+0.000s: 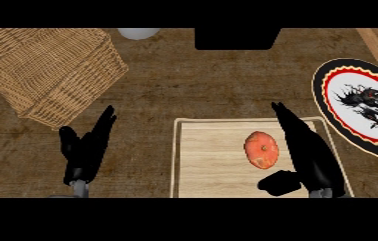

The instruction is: Pick the squash from the tray and place it in the plate

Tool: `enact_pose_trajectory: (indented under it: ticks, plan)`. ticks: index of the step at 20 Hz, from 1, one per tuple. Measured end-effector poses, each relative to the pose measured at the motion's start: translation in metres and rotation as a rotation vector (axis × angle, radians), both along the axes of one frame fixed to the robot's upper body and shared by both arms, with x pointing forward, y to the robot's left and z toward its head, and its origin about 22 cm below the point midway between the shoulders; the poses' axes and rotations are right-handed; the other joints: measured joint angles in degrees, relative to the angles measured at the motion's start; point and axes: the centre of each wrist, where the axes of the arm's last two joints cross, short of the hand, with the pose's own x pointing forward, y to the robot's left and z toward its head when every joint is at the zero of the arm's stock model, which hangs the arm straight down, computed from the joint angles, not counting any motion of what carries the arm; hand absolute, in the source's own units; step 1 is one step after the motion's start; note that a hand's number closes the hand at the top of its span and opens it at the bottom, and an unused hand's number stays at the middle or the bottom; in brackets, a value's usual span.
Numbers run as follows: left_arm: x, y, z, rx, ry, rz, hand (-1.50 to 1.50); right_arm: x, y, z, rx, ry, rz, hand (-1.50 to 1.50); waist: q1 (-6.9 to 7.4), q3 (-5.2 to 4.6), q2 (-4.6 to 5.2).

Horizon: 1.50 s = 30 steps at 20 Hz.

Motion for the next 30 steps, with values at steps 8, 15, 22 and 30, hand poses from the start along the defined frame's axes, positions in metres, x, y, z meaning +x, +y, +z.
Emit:
enact_pose_trajectory:
  ticks: [8,15,22,30]
  plan:
    - [0.000,0.003,0.000,-0.008,0.001,-0.011,0.00,0.011,0.000,-0.036,-0.016,0.051,0.014,1.50,0.06,0.07,-0.03]
    - [0.001,0.001,0.003,-0.006,0.001,-0.005,0.00,0.022,0.007,-0.042,-0.098,0.062,0.106,1.50,0.05,-0.26,-0.25]
    - [0.003,0.002,-0.002,-0.004,-0.005,-0.010,0.00,0.019,0.007,-0.044,-0.136,-0.027,0.116,1.50,-0.10,-0.28,-0.46]
    - [-0.006,0.010,-0.004,-0.005,0.013,0.032,0.00,-0.058,-0.009,-0.031,-0.025,-0.234,0.421,1.50,-2.58,0.11,-0.88]
